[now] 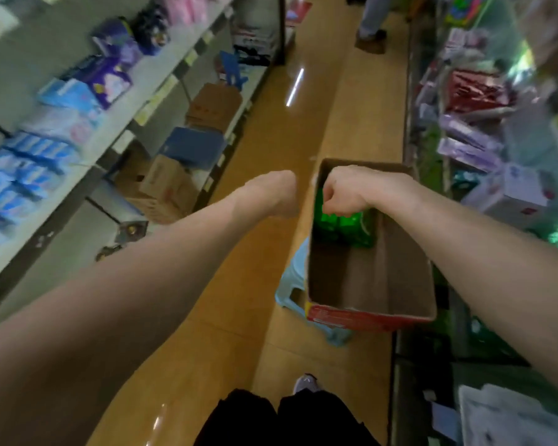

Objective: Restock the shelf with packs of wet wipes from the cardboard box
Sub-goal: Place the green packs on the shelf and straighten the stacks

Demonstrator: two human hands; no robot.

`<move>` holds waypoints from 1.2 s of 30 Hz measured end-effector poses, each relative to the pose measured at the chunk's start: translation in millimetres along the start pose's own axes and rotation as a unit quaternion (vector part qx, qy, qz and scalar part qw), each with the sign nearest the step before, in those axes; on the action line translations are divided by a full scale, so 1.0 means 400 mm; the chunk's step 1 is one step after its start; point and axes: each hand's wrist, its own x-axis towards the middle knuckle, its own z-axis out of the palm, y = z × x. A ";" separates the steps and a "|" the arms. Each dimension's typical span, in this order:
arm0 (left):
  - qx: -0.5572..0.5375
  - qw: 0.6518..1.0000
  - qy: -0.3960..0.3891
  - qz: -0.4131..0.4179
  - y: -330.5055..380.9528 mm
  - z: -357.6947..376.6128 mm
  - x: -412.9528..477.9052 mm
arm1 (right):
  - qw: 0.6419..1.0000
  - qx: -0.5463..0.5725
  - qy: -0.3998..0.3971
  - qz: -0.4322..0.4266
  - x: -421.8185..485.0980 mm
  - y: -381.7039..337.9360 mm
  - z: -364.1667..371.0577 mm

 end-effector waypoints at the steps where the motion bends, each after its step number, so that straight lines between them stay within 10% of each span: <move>1: -0.004 1.000 -0.008 0.015 0.032 0.007 0.022 | 1.000 0.012 -0.001 0.020 0.006 0.047 0.007; 21: 0.012 0.989 -0.118 0.087 0.253 0.186 0.630 | 0.946 0.242 -0.031 0.213 0.274 0.493 0.244; 36: -0.193 0.938 -0.275 -0.081 0.233 0.327 0.932 | 0.882 0.394 0.001 0.260 0.638 0.567 0.379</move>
